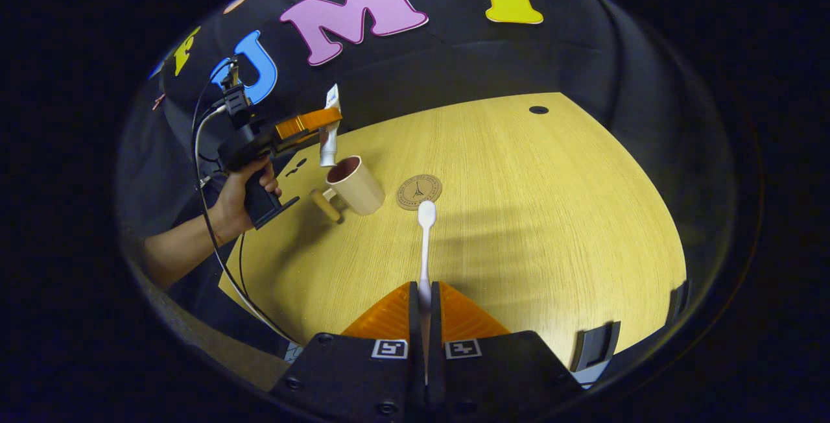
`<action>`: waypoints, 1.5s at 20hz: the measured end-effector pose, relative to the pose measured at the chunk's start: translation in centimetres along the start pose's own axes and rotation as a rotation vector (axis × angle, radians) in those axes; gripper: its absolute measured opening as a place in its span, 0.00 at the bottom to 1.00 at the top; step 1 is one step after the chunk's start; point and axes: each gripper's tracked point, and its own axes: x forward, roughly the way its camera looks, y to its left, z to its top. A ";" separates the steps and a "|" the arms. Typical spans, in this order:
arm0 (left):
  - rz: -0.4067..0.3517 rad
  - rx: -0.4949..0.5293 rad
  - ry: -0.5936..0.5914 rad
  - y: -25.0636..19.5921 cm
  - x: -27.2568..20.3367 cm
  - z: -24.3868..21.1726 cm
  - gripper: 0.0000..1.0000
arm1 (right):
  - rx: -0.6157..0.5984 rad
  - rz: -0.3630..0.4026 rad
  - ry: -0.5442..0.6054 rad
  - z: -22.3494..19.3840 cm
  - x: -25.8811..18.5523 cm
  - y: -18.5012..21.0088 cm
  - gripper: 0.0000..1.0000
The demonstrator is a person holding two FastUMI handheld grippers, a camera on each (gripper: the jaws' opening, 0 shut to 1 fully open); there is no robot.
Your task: Put the toothbrush and toothpaste on the desktop into the cup, then pick up the cup and place it on the coaster on the desktop.
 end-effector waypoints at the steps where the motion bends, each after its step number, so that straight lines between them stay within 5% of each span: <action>1: 0.004 0.009 0.016 0.1 0.5 -0.9 0.21 | 0.002 0.000 0.000 -0.1 0.0 -0.1 0.06; 7: 0.041 0.061 0.101 0.6 1.3 -4.3 0.27 | 0.011 -0.013 -0.006 0.3 0.2 -0.9 0.06; 13: 0.070 0.068 0.120 1.0 0.2 -5.0 0.70 | 0.017 0.019 -0.019 2.1 1.2 0.1 0.06; 14: 0.065 0.070 0.119 0.8 -0.1 -4.7 0.62 | 0.020 0.030 -0.028 2.7 1.5 0.4 0.06; 25: 0.123 0.138 0.111 0.6 -11.0 -2.2 0.70 | 0.064 0.303 -0.343 17.0 4.2 10.5 0.06; 30: 0.121 0.125 0.180 -0.8 -17.4 -4.9 0.70 | 0.099 0.377 -0.425 20.3 7.1 13.8 0.06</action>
